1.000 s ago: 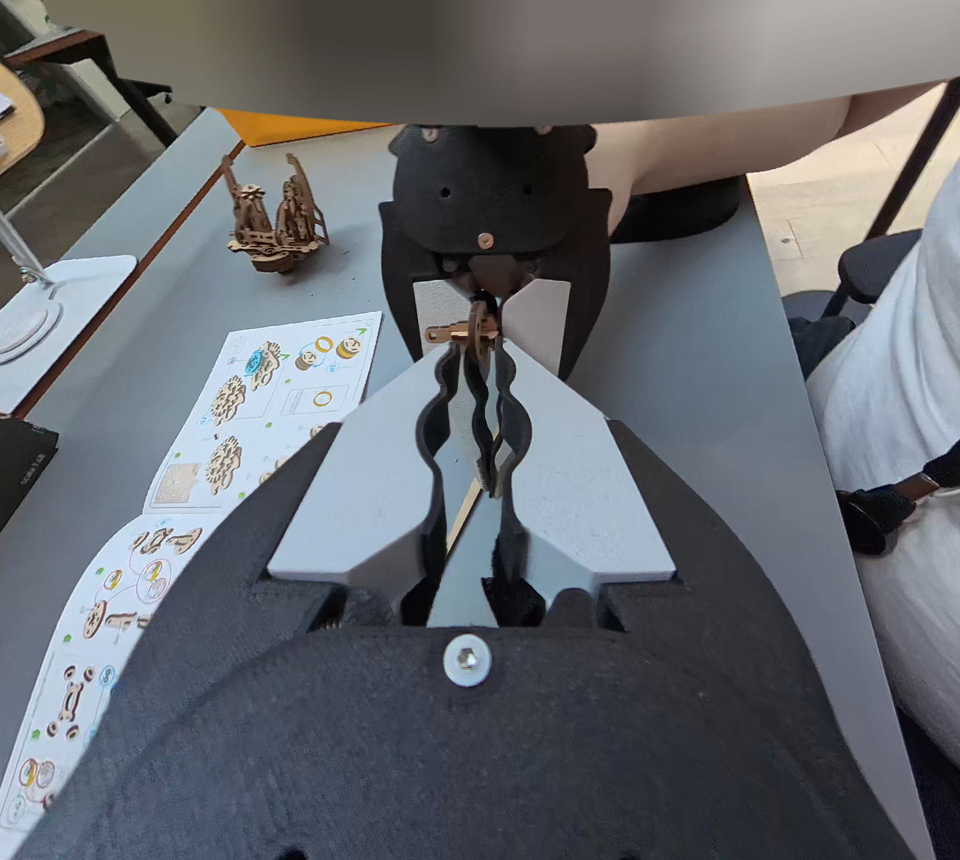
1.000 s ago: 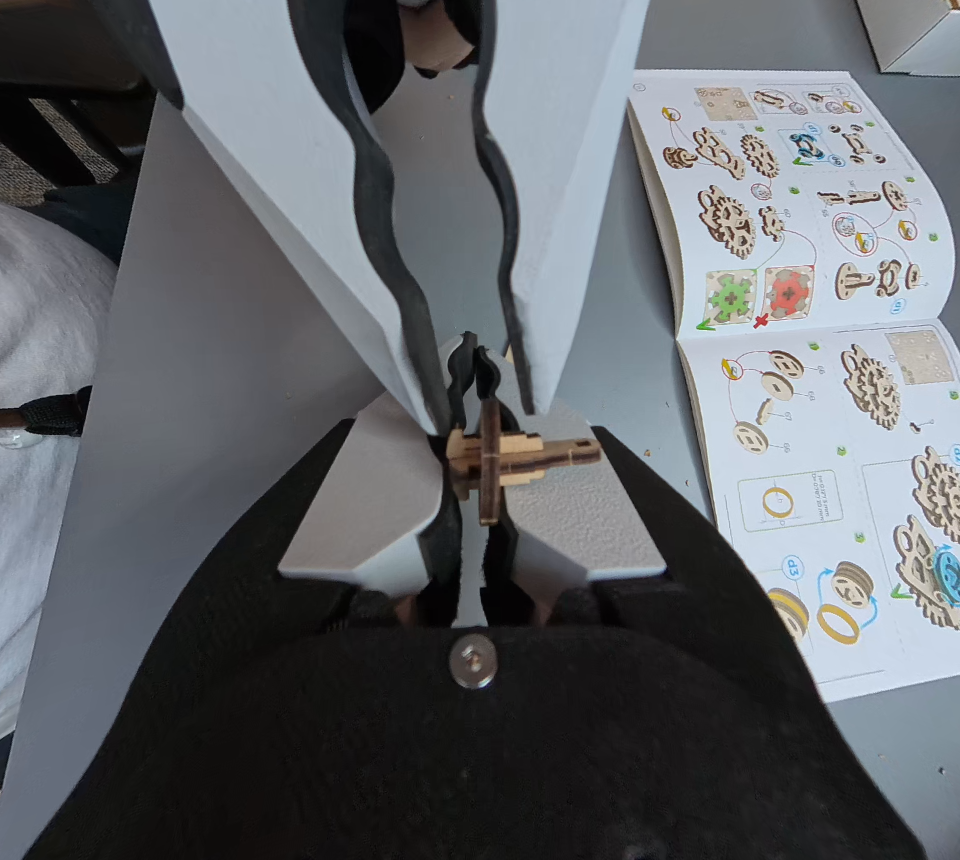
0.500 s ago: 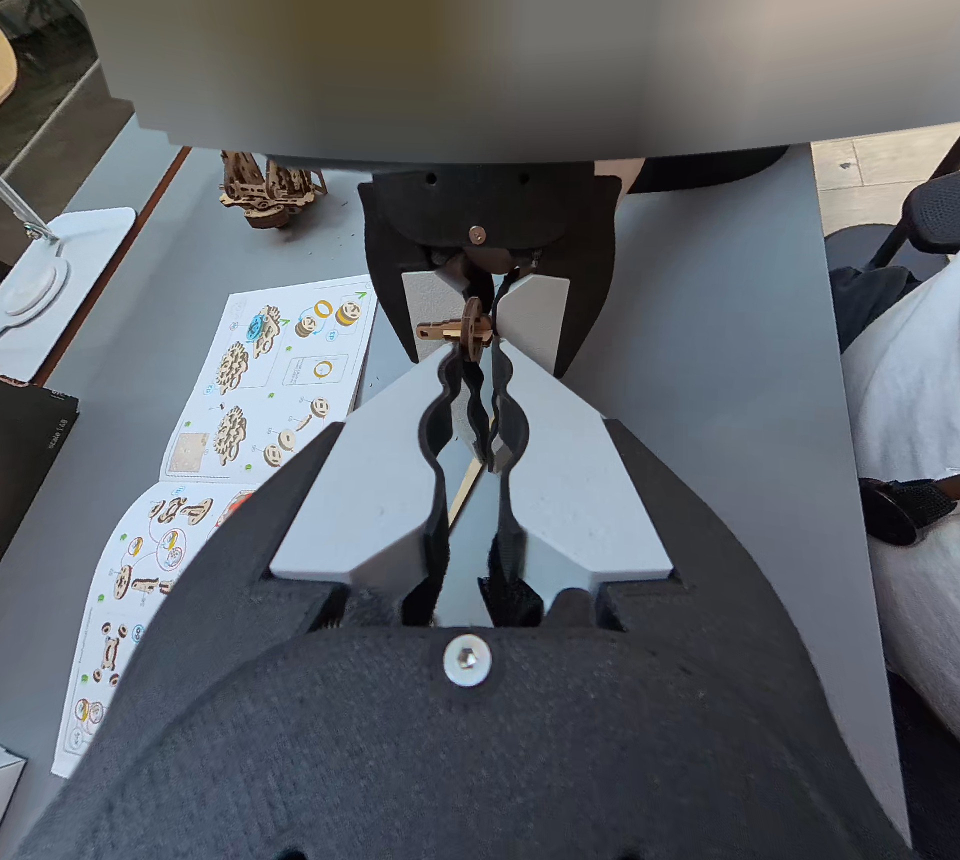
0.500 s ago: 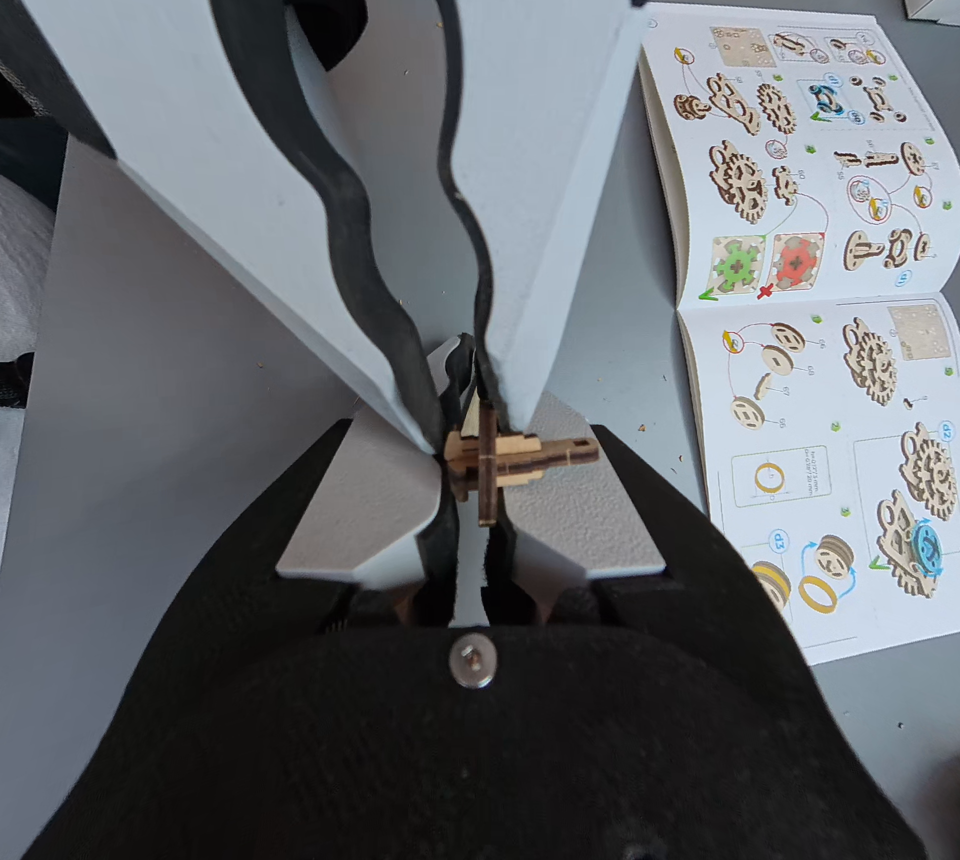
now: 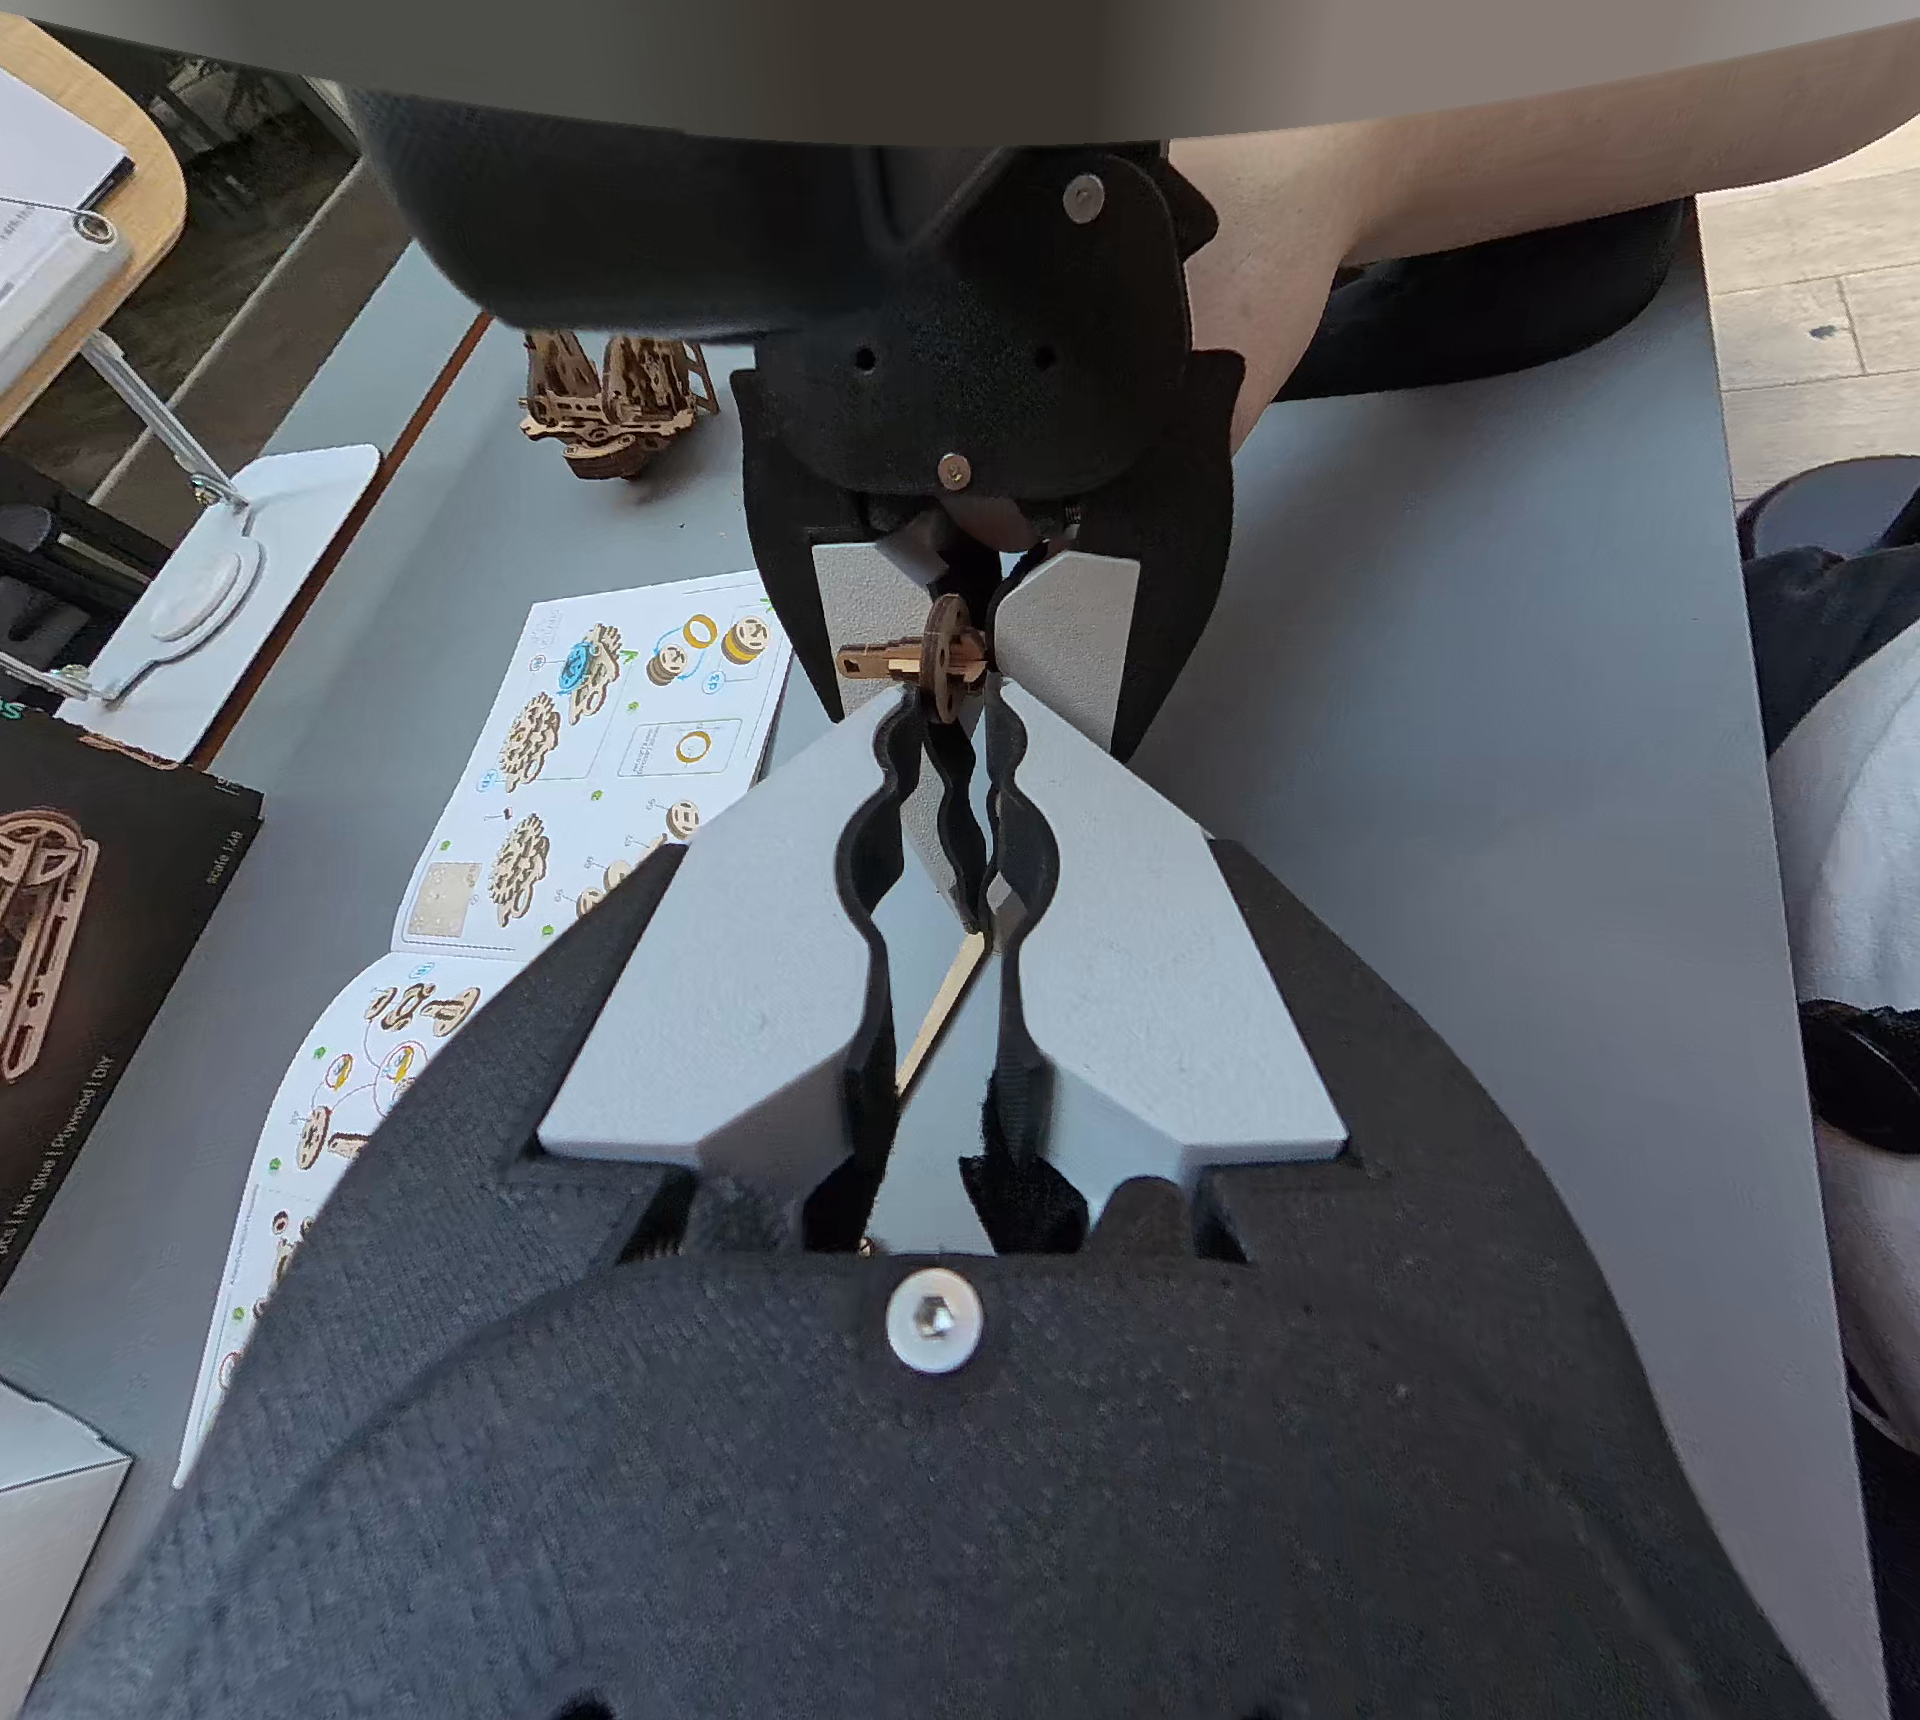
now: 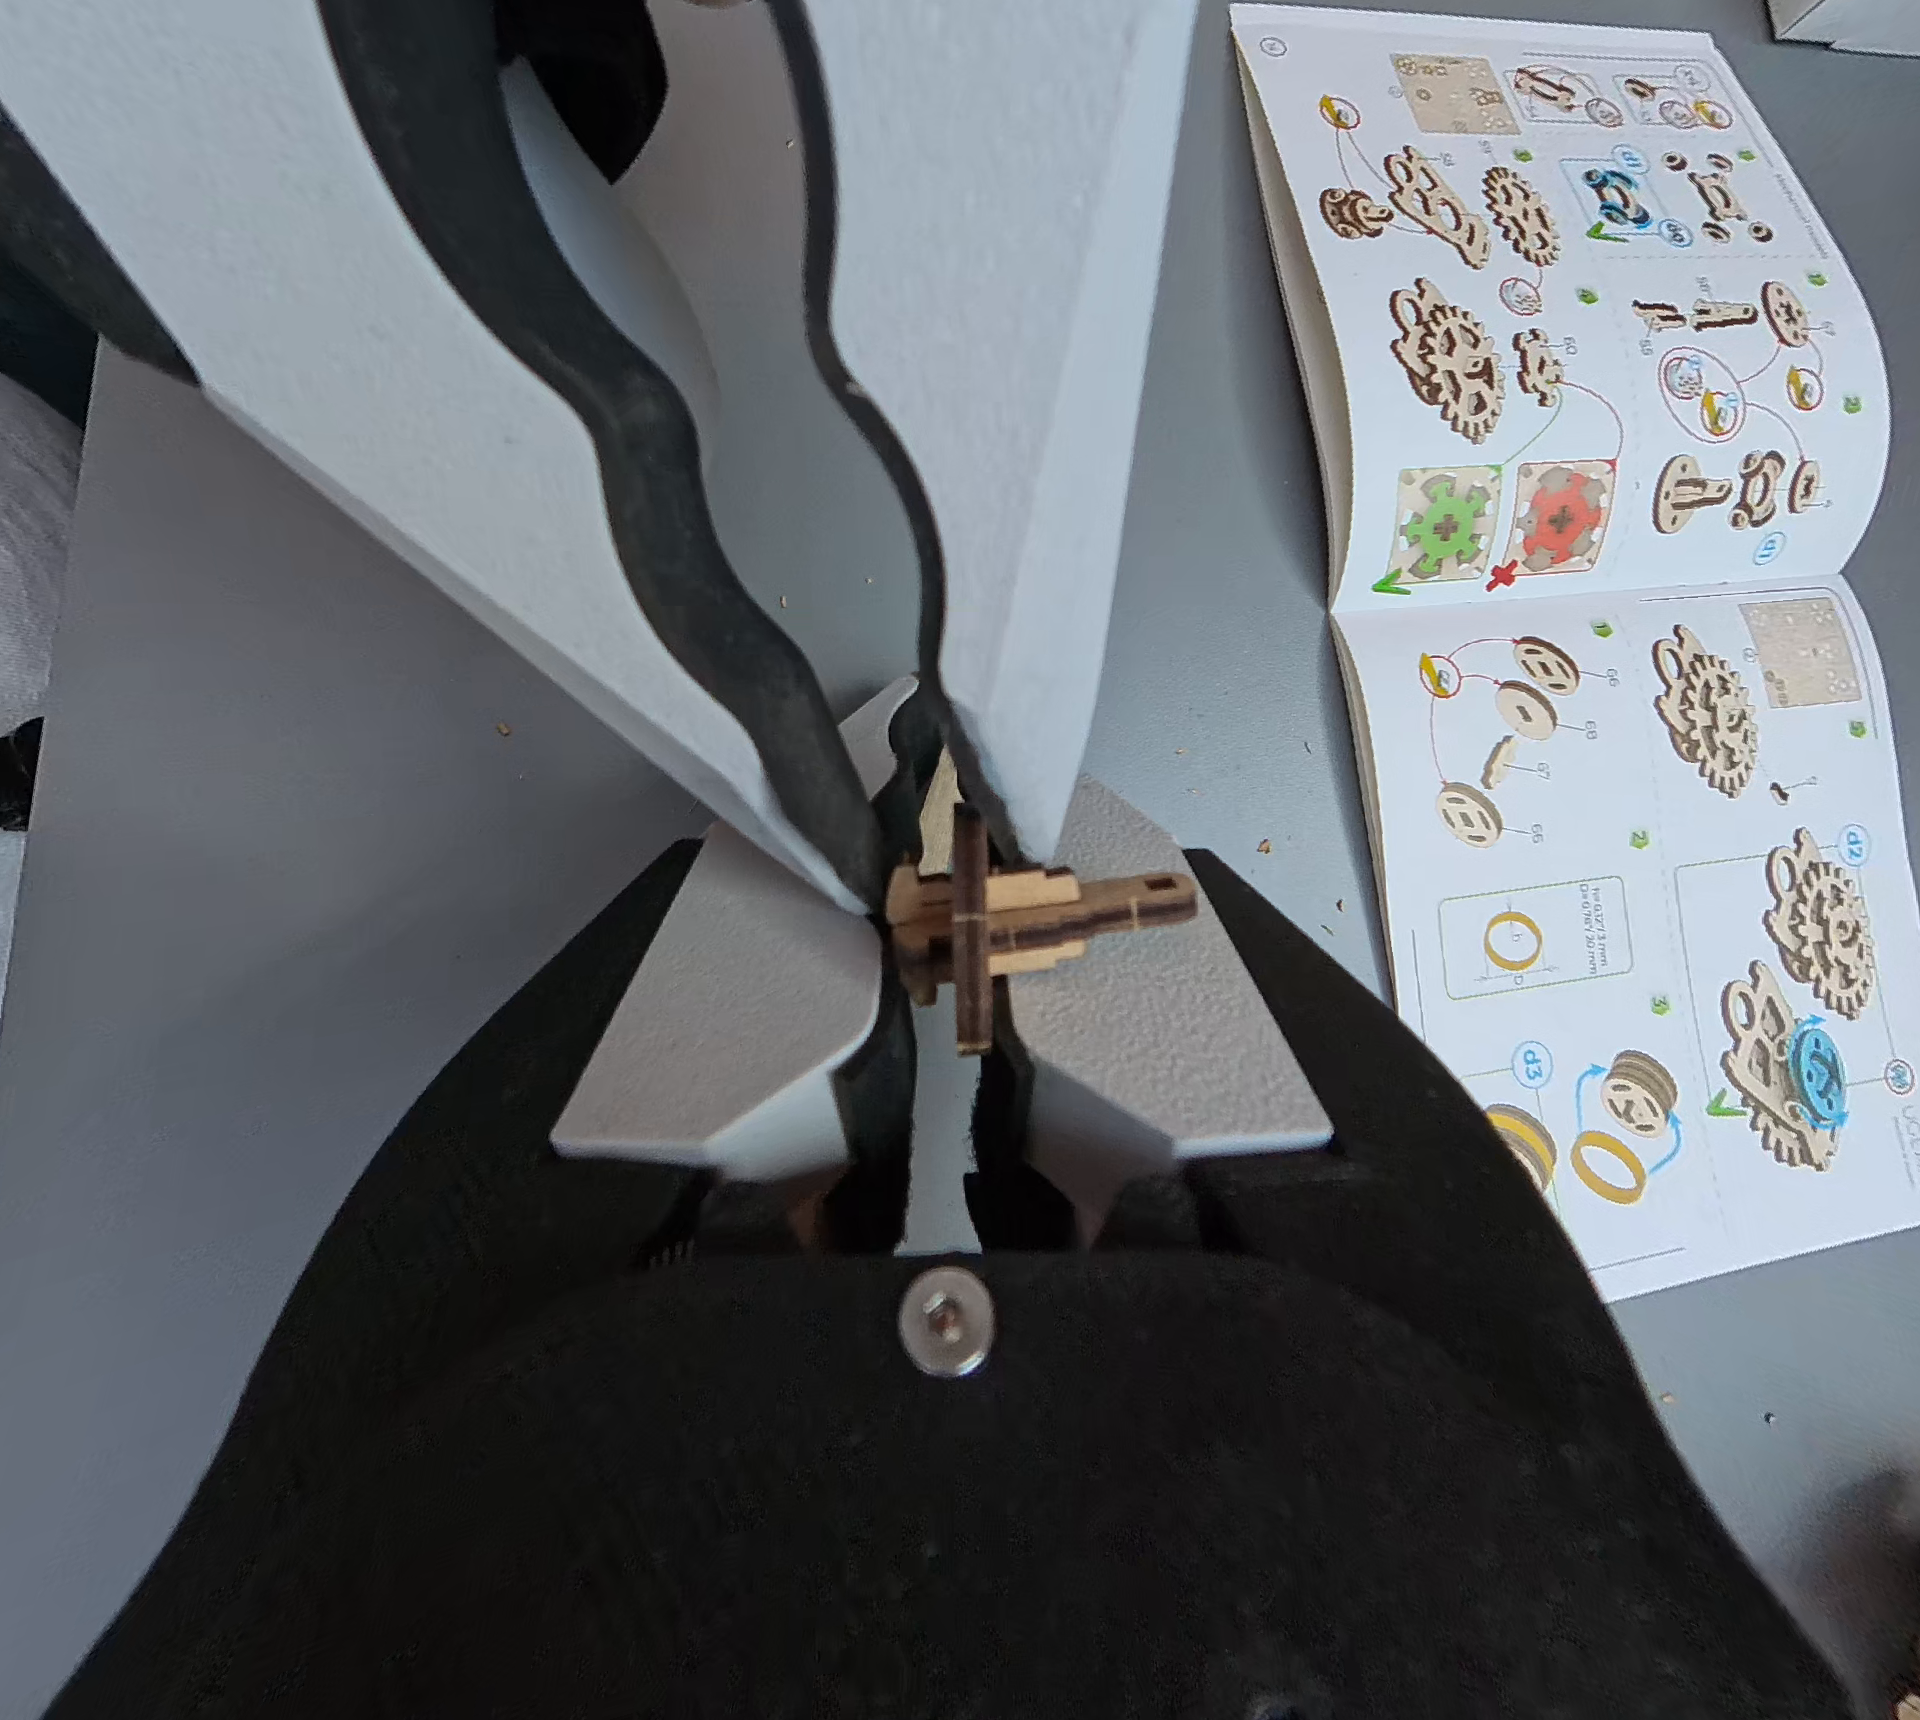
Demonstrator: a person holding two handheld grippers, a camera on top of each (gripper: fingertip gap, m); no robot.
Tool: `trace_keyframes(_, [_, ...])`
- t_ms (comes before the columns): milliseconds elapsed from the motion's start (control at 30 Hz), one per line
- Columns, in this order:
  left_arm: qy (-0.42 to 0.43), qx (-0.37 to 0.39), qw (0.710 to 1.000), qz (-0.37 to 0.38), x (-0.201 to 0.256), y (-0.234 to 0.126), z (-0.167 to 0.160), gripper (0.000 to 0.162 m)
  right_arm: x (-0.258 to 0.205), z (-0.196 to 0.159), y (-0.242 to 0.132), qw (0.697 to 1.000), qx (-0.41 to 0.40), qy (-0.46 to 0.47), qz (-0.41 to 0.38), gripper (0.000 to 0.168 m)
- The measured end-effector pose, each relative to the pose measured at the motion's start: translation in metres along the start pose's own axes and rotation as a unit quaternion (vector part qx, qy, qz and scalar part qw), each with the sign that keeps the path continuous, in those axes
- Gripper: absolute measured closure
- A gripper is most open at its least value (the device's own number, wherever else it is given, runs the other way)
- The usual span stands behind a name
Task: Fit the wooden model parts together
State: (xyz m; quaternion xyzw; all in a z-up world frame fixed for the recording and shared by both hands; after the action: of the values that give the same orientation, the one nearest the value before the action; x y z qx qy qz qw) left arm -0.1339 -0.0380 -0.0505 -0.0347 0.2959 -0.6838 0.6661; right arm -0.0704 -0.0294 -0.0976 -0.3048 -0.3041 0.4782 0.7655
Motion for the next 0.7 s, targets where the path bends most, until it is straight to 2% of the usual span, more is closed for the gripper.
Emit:
trace_keyframes(133, [-0.005, 0.020, 1.000, 0.003, -0.0001, -0.0044, 0.0028, 0.154, 0.0011, -0.0029, 0.0016, 1.000, -0.013, -0.007, -0.008, 0.168])
trace_keyframes(367, [0.006, 0.013, 1.000, -0.006, -0.0001, -0.0030, 0.0011, 0.154, 0.0002, -0.0028, 0.0030, 1.000, -0.015, -0.008, -0.008, 0.168])
trace_keyframes(467, [0.004, 0.009, 1.000, -0.012, 0.0009, -0.0027, 0.0014, 0.149, 0.0007, -0.0031, 0.0028, 1.000, -0.016, -0.007, -0.009, 0.168])
trace_keyframes(600, [0.005, 0.008, 1.000, -0.005, -0.0007, -0.0024, 0.0019, 0.154, 0.0007, -0.0028, 0.0026, 1.000, -0.015, -0.005, -0.010, 0.168])
trace_keyframes(700, [0.014, 0.000, 1.000, -0.001, 0.0013, -0.0009, 0.0016, 0.150, 0.0009, -0.0021, 0.0021, 1.000, -0.010, 0.001, -0.006, 0.168])
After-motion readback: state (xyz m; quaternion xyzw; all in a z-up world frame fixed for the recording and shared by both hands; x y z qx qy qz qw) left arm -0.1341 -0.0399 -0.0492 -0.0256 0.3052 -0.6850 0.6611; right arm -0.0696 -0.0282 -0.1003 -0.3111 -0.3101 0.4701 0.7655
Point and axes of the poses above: each gripper's, where its closed fingertips meet, y out along the fingers, z out of its top, x = y × z across the jaws, the point moved 7 cm from there along -y, back along the fingers, and after that the axes turned 1 degree about -y, right-handed, at the moved point
